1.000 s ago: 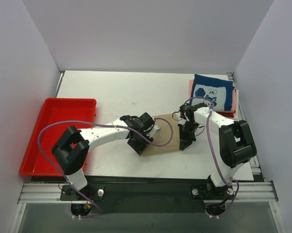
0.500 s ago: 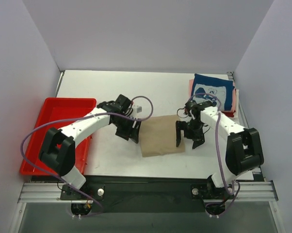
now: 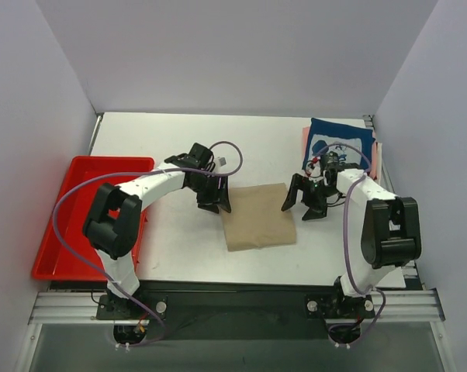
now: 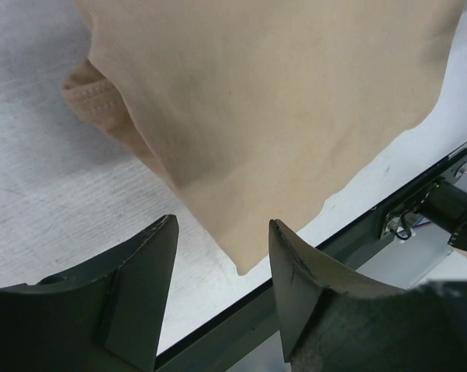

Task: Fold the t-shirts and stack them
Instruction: Fold the long partially folded tshirt into a neat square, then put the neatly folded tshirt into the corner of the board with the right arm

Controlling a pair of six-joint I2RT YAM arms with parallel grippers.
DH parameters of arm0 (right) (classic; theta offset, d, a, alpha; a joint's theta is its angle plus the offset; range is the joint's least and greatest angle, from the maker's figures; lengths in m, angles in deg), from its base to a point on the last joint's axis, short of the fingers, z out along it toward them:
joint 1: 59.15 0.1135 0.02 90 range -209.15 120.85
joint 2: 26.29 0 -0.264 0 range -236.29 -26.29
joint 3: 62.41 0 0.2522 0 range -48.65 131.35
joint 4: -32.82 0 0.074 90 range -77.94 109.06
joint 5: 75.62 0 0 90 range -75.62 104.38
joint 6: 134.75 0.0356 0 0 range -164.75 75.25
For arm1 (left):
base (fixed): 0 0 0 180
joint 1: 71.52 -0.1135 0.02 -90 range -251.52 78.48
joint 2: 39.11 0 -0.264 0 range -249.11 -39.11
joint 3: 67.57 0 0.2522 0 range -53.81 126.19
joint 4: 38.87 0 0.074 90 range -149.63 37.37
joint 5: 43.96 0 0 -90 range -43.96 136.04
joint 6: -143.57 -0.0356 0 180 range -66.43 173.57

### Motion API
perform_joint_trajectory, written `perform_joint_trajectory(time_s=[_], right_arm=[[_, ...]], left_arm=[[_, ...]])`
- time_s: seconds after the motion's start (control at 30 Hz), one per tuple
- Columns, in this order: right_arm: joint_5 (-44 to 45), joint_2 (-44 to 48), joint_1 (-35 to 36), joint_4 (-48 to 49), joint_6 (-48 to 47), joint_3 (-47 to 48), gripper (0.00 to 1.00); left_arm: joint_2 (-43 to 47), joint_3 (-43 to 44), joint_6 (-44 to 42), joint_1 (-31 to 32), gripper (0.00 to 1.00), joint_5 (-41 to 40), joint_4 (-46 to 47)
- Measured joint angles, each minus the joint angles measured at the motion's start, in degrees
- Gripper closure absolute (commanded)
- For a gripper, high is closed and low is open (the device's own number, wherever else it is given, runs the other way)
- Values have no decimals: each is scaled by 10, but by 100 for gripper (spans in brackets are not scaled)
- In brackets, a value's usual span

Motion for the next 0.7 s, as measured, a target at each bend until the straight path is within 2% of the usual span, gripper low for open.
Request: perform_joint_trajectory(time_s=[0.2, 0.5, 0.7], right_arm=[[-48, -63, -12, 79, -5, -21, 15], [-107, -89, -24, 124, -11, -15, 16], [-130, -97, -18, 142, -18, -14, 16]], left_arm=[[-29, 0, 20, -17, 41, 13, 18], [-59, 0, 39, -20, 39, 12, 18], [-74, -5, 48, -20, 63, 15, 27]])
